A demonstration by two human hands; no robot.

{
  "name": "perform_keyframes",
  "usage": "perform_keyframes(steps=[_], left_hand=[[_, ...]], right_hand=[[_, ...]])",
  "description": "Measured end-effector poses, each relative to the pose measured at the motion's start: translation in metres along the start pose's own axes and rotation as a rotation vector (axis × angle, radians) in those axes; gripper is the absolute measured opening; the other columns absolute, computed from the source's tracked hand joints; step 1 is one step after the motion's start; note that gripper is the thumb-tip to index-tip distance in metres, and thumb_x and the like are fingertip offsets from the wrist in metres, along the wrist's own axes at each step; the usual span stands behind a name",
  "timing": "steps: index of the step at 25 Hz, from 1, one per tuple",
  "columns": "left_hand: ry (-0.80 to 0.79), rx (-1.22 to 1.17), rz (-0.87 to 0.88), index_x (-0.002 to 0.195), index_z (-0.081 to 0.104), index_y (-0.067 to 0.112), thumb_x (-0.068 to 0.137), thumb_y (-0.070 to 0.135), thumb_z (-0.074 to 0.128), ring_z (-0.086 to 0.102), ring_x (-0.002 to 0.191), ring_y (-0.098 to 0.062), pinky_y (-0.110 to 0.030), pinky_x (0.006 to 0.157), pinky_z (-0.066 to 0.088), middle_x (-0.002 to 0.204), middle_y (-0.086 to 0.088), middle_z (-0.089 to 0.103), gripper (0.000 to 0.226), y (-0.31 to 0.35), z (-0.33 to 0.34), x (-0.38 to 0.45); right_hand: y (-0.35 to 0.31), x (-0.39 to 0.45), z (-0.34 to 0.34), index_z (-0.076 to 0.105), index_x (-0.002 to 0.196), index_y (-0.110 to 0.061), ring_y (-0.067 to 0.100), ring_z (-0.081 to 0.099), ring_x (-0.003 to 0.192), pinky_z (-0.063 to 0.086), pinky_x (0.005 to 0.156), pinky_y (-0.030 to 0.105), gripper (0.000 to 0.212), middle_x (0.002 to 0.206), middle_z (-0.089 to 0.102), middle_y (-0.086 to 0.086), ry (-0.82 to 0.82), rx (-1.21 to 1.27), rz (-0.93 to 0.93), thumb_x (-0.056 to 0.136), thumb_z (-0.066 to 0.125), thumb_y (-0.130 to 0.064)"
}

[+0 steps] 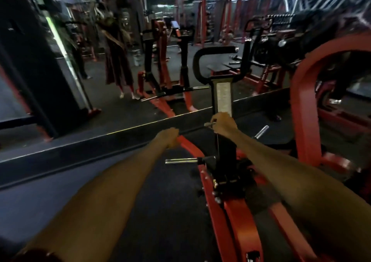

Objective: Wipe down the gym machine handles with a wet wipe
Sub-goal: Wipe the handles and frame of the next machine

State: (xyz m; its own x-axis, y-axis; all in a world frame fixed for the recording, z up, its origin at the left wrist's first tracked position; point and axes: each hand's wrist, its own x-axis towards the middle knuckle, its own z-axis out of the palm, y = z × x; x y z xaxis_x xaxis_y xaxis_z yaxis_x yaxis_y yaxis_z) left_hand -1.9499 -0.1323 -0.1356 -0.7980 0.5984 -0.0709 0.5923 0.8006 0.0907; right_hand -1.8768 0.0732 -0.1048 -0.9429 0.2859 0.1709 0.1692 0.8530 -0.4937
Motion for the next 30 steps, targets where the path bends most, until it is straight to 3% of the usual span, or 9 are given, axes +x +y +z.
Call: perform_keyframes(steps=[6, 8, 12, 15, 18, 20, 25, 28, 30], left_hand=[[0.335, 0.085, 0.238, 0.101, 0.059, -0.003, 0.084, 0.029, 0.043, 0.056, 0.102, -0.038, -0.043, 0.086, 0.039, 0.11, -0.023, 0.06, 0.039, 0.012, -0.072, 0.13], [0.453, 0.063, 0.272, 0.098, 0.06, -0.003, 0.084, 0.024, 0.048, 0.056, 0.1, -0.037, -0.042, 0.085, 0.037, 0.106, -0.022, 0.06, 0.033, 0.015, -0.094, 0.17], [0.488, 0.039, 0.277, 0.104, 0.059, 0.0, 0.083, 0.021, 0.057, 0.055, 0.105, -0.034, -0.038, 0.091, 0.036, 0.111, -0.016, 0.059, 0.029, 0.017, -0.11, 0.231], [0.525, 0.006, 0.282, 0.111, 0.056, 0.001, 0.083, 0.024, 0.058, 0.05, 0.114, -0.033, -0.037, 0.098, 0.032, 0.122, -0.016, 0.052, 0.036, 0.008, -0.119, 0.281], [0.563, 0.012, 0.249, 0.138, 0.037, 0.002, 0.086, 0.028, 0.059, 0.023, 0.14, -0.03, -0.04, 0.114, 0.014, 0.15, -0.016, 0.028, 0.062, -0.003, -0.139, 0.328], [0.581, -0.031, 0.246, 0.145, 0.025, 0.003, 0.087, 0.029, 0.06, 0.012, 0.144, -0.029, -0.042, 0.117, 0.008, 0.155, -0.015, 0.017, 0.074, -0.006, -0.152, 0.358], [0.624, -0.151, 0.237, 0.147, 0.02, 0.003, 0.088, 0.033, 0.059, 0.025, 0.138, -0.027, -0.037, 0.112, 0.022, 0.151, -0.012, 0.027, 0.077, 0.005, -0.15, 0.409], [0.709, -0.2, 0.232, 0.146, 0.026, 0.004, 0.088, 0.03, 0.058, 0.034, 0.131, -0.026, -0.036, 0.104, 0.033, 0.145, -0.01, 0.036, 0.071, 0.008, -0.143, 0.411], [0.731, -0.201, 0.223, 0.145, 0.029, 0.004, 0.087, 0.029, 0.059, 0.037, 0.13, -0.027, -0.037, 0.102, 0.035, 0.144, -0.011, 0.038, 0.07, 0.008, -0.144, 0.413]], right_hand=[[0.019, 0.124, -0.038, 0.068, 0.081, -0.006, 0.029, 0.064, 0.084, 0.043, 0.065, 0.027, 0.011, 0.087, 0.067, 0.014, 0.154, -0.074, -0.062, 0.084, 0.062, -0.016], [0.018, 0.159, -0.051, 0.068, 0.081, -0.007, 0.027, 0.063, 0.083, 0.045, 0.066, 0.028, 0.012, 0.087, 0.067, 0.013, 0.196, -0.069, -0.065, 0.084, 0.058, -0.013], [0.022, 0.206, -0.063, 0.07, 0.091, -0.003, 0.028, 0.064, 0.085, 0.052, 0.073, 0.037, 0.018, 0.092, 0.069, 0.014, 0.28, -0.045, -0.098, 0.083, 0.055, -0.007], [0.032, 0.246, -0.073, 0.071, 0.092, -0.003, 0.024, 0.063, 0.085, 0.045, 0.068, 0.026, 0.02, 0.092, 0.07, 0.011, 0.341, -0.028, -0.103, 0.082, 0.054, -0.004], [0.037, 0.295, -0.091, 0.071, 0.095, -0.005, 0.023, 0.063, 0.083, 0.043, 0.067, 0.025, 0.021, 0.093, 0.07, 0.011, 0.448, 0.009, -0.075, 0.083, 0.054, -0.003], [0.038, 0.326, -0.1, 0.07, 0.097, -0.006, 0.024, 0.063, 0.081, 0.042, 0.064, 0.025, 0.023, 0.095, 0.07, 0.012, 0.526, 0.032, -0.025, 0.084, 0.052, -0.003], [0.044, 0.382, -0.114, 0.063, 0.113, -0.005, 0.026, 0.06, 0.102, 0.045, 0.08, 0.029, 0.029, 0.112, 0.065, 0.012, 0.793, 0.048, 0.174, 0.087, 0.049, -0.004], [0.058, 0.399, -0.107, 0.066, 0.102, -0.002, 0.024, 0.061, 0.092, 0.043, 0.069, 0.025, 0.023, 0.102, 0.065, 0.014, 0.744, 0.076, 0.24, 0.086, 0.05, 0.001], [0.053, 0.405, -0.092, 0.067, 0.102, -0.003, 0.018, 0.058, 0.092, 0.042, 0.071, 0.021, 0.023, 0.106, 0.061, 0.012, 0.707, 0.094, 0.2, 0.087, 0.05, 0.001]])
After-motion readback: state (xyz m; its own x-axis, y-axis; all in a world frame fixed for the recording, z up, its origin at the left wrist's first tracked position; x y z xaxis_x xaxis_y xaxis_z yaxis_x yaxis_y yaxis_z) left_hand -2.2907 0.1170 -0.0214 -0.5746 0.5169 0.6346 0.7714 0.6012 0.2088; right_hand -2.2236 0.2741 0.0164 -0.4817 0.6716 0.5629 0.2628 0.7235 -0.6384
